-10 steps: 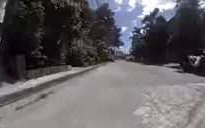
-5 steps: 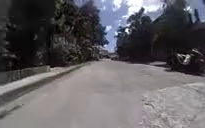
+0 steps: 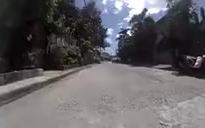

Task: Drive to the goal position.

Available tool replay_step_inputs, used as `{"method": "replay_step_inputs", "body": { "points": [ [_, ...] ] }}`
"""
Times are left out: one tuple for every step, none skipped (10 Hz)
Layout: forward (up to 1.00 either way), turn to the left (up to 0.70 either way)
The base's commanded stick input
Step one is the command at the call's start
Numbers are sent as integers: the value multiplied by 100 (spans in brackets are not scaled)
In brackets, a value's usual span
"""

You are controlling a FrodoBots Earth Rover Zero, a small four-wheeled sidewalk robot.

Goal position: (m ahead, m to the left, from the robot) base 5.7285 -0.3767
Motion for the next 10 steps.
{"method": "replay_step_inputs", "body": {
  "points": [
    [100,0],
    [100,0],
    [100,0],
    [100,0],
    [100,0],
    [100,0],
    [100,3],
    [100,4],
    [100,9],
    [100,-15]
  ]
}}
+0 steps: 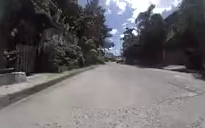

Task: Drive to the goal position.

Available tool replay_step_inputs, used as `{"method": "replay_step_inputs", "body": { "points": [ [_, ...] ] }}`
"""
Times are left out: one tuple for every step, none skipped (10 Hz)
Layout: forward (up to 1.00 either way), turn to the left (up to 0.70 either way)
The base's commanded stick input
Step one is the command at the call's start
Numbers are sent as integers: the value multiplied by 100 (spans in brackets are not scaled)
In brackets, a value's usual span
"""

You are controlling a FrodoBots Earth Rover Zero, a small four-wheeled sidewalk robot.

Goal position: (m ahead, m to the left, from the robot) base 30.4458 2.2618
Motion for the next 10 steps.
{"method": "replay_step_inputs", "body": {
  "points": [
    [100,-40],
    [100,-40],
    [100,-40],
    [100,-22],
    [100,10],
    [100,12],
    [100,7],
    [100,2],
    [100,0],
    [100,0]
  ]
}}
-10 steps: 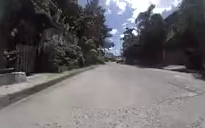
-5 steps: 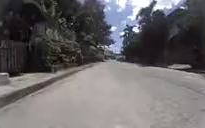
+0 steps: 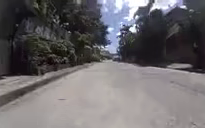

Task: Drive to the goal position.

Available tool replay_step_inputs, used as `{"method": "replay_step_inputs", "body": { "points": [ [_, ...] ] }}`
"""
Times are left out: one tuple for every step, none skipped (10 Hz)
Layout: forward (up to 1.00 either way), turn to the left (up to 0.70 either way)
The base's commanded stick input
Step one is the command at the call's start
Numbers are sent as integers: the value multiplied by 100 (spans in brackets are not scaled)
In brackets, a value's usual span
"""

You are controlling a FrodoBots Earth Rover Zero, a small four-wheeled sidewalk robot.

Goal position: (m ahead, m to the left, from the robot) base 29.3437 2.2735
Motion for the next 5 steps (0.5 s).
{"method": "replay_step_inputs", "body": {
  "points": [
    [100,0],
    [100,11],
    [100,9],
    [100,10],
    [100,10]
  ]
}}
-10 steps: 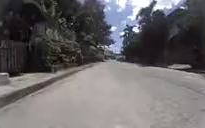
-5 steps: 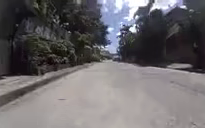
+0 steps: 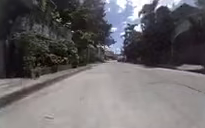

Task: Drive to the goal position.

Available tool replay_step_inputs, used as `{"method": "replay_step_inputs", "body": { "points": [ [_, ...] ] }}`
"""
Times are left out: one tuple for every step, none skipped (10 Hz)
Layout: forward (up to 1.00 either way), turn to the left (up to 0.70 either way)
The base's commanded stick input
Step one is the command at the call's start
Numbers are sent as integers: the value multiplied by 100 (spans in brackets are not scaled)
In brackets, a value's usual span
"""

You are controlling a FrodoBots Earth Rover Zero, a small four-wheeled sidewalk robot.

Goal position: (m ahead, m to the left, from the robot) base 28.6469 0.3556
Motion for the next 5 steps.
{"method": "replay_step_inputs", "body": {
  "points": [
    [100,7],
    [100,8],
    [100,10],
    [100,14],
    [100,13]
  ]
}}
